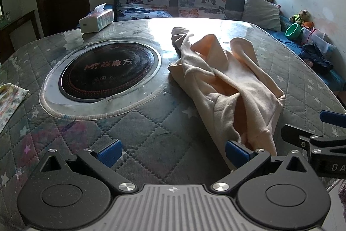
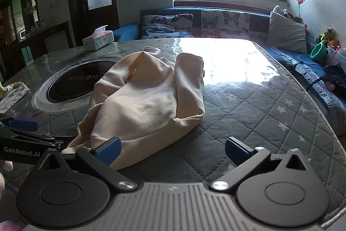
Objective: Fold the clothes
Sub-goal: 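Move both grippers toward the crumpled cream shirt on the table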
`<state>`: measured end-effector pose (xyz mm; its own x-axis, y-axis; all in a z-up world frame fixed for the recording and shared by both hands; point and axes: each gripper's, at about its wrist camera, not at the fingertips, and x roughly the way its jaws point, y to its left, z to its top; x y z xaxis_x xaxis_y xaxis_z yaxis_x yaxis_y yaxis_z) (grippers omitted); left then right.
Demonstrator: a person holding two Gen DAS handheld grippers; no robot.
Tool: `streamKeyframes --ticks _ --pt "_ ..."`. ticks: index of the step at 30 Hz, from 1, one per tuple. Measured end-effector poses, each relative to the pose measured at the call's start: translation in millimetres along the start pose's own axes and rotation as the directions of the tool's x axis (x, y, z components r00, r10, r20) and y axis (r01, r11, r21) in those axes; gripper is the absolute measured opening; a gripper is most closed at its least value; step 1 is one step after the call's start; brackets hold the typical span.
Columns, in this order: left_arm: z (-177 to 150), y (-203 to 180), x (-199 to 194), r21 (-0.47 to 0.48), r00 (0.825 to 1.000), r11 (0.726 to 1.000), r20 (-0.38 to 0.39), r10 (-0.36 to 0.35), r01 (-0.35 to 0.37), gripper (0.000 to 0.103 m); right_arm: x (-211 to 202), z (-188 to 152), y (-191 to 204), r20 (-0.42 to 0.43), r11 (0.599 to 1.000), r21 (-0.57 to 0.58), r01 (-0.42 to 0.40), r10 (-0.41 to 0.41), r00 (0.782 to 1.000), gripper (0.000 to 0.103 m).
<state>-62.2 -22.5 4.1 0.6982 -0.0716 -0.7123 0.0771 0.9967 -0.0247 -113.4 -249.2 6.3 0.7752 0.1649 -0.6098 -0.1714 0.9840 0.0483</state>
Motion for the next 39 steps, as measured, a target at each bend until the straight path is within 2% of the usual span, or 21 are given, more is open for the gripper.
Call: streamKeyframes --ticks 39 --pt "5.7 0.0 7.9 0.007 1.000 1.000 -0.026 0.009 -0.009 0.103 14.0 7.8 4.3 -0.029 1.000 -0.005 -0.020 0.020 0.999 0.103"
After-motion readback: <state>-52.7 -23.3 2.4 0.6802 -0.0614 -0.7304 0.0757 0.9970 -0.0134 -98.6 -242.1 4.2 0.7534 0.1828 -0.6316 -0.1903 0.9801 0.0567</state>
